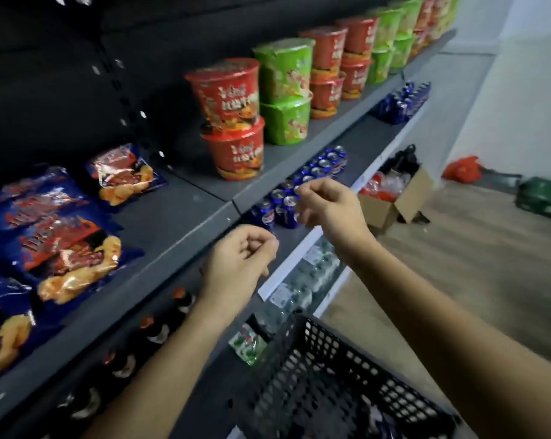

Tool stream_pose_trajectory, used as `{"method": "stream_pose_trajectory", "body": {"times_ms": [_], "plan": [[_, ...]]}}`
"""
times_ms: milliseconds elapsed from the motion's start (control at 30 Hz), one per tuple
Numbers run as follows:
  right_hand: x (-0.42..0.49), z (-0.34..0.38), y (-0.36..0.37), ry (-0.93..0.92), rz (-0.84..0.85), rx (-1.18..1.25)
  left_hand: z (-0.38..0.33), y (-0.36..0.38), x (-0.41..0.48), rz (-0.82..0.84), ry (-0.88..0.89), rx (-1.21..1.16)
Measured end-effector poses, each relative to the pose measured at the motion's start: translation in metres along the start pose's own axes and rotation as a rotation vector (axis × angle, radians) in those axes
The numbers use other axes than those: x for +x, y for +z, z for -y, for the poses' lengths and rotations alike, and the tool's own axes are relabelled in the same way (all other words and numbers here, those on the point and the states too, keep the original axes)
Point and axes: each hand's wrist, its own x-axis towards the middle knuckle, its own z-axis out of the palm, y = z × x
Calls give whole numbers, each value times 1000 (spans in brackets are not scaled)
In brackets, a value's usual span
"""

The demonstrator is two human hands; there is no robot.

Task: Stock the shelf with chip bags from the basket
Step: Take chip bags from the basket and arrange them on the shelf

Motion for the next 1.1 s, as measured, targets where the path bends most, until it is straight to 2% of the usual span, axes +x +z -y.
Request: {"method": "stream_pose_trajectory", "body": {"times_ms": [200, 367, 533, 700, 867, 1100], "plan": [[-55, -89, -76, 221, -166, -28, 57, 86, -8, 204, -103, 4], [-120, -198, -115, 501, -304, -30, 144, 147, -30, 427, -315, 92], [-186, -301, -126, 793, -384, -3, 245, 190, -58, 576, -540, 220], [-242, -376, -108, 1069, -410, 152, 350, 210, -89, 739, -764, 437], [-273, -430, -86, 1249, -440, 266, 431, 215, -117, 777, -910, 672], [-294, -478, -70, 1380, -396, 365, 490, 217, -146, 812, -1059, 829]]}}
